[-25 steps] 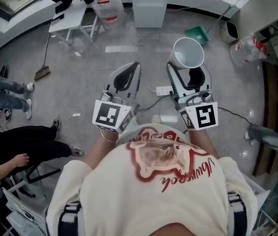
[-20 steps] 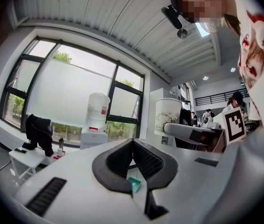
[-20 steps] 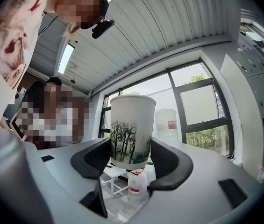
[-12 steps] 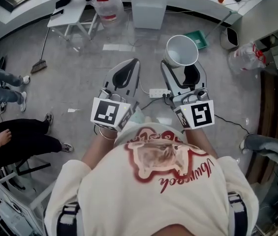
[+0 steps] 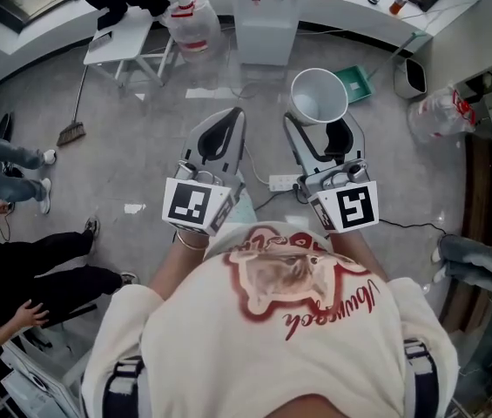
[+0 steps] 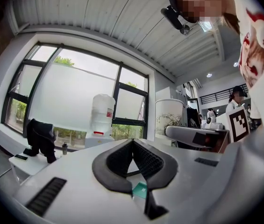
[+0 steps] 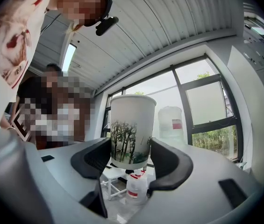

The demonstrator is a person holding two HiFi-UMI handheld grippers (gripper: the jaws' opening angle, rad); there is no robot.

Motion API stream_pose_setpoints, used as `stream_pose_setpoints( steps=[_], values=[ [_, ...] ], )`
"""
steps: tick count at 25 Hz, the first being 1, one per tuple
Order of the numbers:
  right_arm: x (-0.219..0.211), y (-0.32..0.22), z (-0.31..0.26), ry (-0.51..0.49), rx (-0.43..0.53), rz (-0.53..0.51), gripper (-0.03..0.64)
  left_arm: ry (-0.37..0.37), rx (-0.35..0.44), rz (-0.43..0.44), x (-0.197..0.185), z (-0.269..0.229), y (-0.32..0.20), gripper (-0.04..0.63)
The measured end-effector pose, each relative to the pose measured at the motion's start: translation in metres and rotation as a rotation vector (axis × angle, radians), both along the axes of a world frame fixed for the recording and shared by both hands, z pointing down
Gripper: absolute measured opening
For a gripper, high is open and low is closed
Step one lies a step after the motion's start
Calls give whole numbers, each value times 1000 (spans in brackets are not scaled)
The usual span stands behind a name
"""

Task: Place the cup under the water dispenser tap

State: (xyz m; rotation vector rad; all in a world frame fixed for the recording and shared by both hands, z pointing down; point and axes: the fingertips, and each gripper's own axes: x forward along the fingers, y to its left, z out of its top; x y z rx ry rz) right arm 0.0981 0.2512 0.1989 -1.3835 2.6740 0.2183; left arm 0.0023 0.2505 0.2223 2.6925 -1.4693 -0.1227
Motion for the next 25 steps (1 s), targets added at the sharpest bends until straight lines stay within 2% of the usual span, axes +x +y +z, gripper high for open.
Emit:
stream_pose_setpoints(
  steps=[10, 17, 21, 25],
  values=[
    [-35, -147, 3, -18, -3, 98, 268, 0, 11, 67, -40, -6, -160, 21],
    [-70, -248, -4, -37, -8, 147, 268, -53, 18, 149, -67, -9, -264, 21],
    [-82, -285, -1, -39, -20, 168, 268, -45, -11, 174, -74, -4, -306, 20],
    [-86, -304, 5, -33, -32, 180, 268, -41, -7, 181, -74, -4, -331, 20]
  ],
)
